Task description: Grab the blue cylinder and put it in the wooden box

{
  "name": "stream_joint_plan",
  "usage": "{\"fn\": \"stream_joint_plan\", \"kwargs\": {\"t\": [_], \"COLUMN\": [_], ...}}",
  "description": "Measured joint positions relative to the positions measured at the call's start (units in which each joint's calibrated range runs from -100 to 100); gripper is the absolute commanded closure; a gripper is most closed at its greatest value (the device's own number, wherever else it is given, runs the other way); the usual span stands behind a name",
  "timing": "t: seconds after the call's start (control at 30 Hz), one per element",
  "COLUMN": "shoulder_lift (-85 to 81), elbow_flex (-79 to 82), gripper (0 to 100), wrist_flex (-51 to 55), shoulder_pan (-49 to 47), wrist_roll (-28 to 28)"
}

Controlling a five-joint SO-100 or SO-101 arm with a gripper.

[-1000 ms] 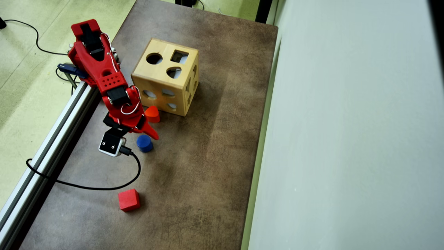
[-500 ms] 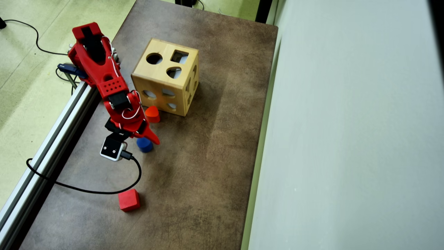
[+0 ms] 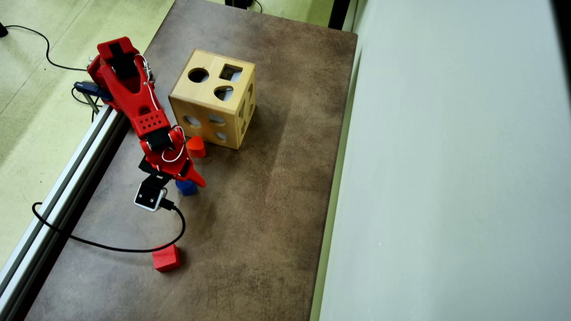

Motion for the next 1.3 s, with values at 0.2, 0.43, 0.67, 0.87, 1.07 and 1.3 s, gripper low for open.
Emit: {"fn": "stream_joint_plan", "kwargs": {"t": [0.2,0.43,0.67,0.87,1.07,1.3], "shoulder_lift": [0.1,0.1,0.1,0.1,0.1,0.1], "elbow_flex": [0.0,0.0,0.0,0.0,0.0,0.0], "gripper": [62,70,73,78,80,85], "wrist_flex": [-0.1,-0.1,-0.1,-0.1,-0.1,-0.8], "shoulder_pan": [-0.3,-0.4,-0.4,-0.4,-0.4,-0.4], "wrist_roll": [0.0,0.0,0.0,0.0,0.0,0.0]}}
